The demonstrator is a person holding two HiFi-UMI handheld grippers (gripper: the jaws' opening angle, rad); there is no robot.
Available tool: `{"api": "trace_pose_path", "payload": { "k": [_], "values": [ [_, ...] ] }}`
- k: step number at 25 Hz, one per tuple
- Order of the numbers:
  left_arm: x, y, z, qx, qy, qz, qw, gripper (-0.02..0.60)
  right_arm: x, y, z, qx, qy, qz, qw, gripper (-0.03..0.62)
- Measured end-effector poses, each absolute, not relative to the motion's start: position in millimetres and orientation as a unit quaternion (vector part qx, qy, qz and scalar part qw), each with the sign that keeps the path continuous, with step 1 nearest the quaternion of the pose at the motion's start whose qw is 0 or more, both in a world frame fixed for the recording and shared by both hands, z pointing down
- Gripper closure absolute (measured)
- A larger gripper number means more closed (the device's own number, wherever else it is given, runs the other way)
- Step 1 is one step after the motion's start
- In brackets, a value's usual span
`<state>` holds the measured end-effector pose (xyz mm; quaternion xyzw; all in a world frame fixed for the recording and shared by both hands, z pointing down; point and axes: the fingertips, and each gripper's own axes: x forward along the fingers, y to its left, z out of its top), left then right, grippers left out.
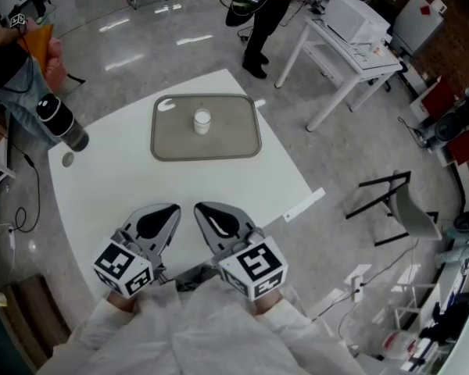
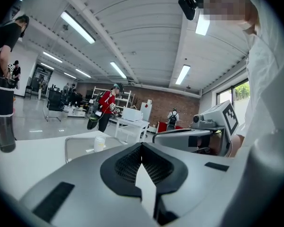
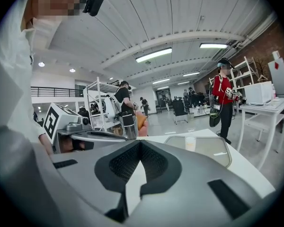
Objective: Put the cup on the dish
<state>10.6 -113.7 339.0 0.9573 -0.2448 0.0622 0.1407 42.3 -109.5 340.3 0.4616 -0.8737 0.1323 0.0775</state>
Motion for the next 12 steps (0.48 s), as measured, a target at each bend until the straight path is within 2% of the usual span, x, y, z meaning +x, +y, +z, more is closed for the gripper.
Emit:
{"api": "trace_pose_path", "payload": {
  "k": [12],
  "values": [
    [5.4,-113.9,343.7,0.954,-0.249,0.066,0.154,0.574,41.4,-107.7,342.3,0.468,-0.870,0.132,0.081,0.583]
  ]
}}
